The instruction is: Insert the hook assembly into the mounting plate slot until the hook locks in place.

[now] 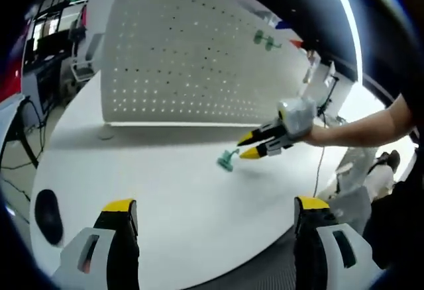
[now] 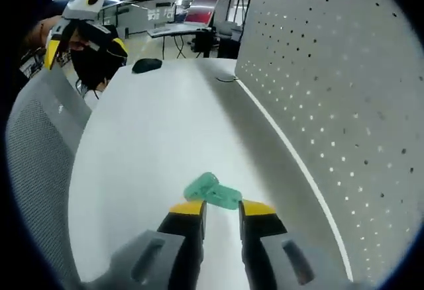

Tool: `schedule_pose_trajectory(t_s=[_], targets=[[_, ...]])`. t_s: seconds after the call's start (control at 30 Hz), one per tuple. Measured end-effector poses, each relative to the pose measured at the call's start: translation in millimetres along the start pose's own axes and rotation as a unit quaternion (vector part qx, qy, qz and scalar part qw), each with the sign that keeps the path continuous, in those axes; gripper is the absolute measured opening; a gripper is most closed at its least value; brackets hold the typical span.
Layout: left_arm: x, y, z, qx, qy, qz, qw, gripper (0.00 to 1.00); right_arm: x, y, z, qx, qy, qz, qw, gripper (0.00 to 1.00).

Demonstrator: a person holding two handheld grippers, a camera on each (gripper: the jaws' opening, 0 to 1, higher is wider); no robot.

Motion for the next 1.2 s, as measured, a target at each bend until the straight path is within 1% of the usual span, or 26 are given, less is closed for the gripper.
schedule_pose_trajectory(t_s=[0.03, 0.07, 0.1, 0.13, 0.23, 0.33, 0.5, 0.6, 0.8, 0.9, 1.03, 1.1, 1.2], targets=[[0.7, 0.6, -0.1, 0.0, 0.0, 0.0, 1.0, 0.99, 0.6, 1.1, -0.8, 0.0, -0.004, 0.002, 1.0, 0.14], [1.9, 1.7, -0.3, -0.001, 0.0, -0.001, 1.0, 0.99, 1.6, 1.3, -2.0, -0.007, -0.012, 0.0, 0.9999, 0.12], [2.6, 2.4, -0.4, -0.002, 0.0, -0.001, 1.0, 0.99, 3.0, 2.9, -2.6, -0.008, -0.027, -0.002, 0.9996, 0.12], [3.2, 2.9, -0.4, -0.002, 0.0, -0.001, 1.0, 0.99, 3.0, 4.7, -2.5, -0.006, -0.032, 0.003, 0.9995, 0.12], [5.0, 4.7, -0.1, -0.003, -0.001, -0.001, 1.0, 0.99, 5.0, 8.8, -3.0, -0.003, -0.044, 0.004, 0.999, 0.12], [5.6, 5.7, 0.6, -0.003, -0.001, 0.001, 1.0, 0.99, 8.3, 11.1, -3.9, -0.008, -0.082, 0.004, 0.9966, 0.1], [5.3, 7.1, 1.9, -0.003, -0.005, 0.001, 1.0, 0.98, 14.9, 14.2, -4.8, -0.008, -0.116, -0.003, 0.9932, 0.07], [5.1, 7.6, 1.8, -0.004, -0.007, 0.001, 1.0, 0.98, 19.6, 15.5, -5.5, -0.005, -0.126, -0.007, 0.992, 0.02], [4.2, 7.9, 3.0, -0.003, -0.009, 0.001, 1.0, 0.98, 25.1, 17.1, -4.8, 0.0, -0.139, -0.004, 0.9903, 0.0], [4.0, 7.9, 3.6, -0.002, -0.009, 0.001, 1.0, 0.98, 24.8, 16.3, -4.4, -0.002, -0.131, -0.002, 0.9913, 0.0], [4.1, 7.9, 3.6, -0.003, -0.009, 0.0, 1.0, 0.98, 21.4, 13.1, -7.0, -0.008, -0.098, 0.0, 0.9952, 0.0], [4.7, 8.0, 2.9, -0.004, -0.007, 0.0, 1.0, 0.98, 20.2, 9.2, -10.0, -0.019, -0.076, -0.006, 0.9969, 0.0], [6.4, 7.7, 1.8, -0.005, -0.006, -0.002, 1.0, 0.98, 20.1, 1.3, -15.7, -0.031, -0.029, -0.022, 0.9988, 0.0]])
Point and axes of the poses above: the point that each gripper's makers call its tool centre point, and the gripper's own axes: y roughly forward along the fingers, z roughly to its left, x roughly out of its top, the point moved 10 cm from there along -y, roughly backward along the fingers, and after that the axes turned 14 degrees about z, right-handed, at the moved point
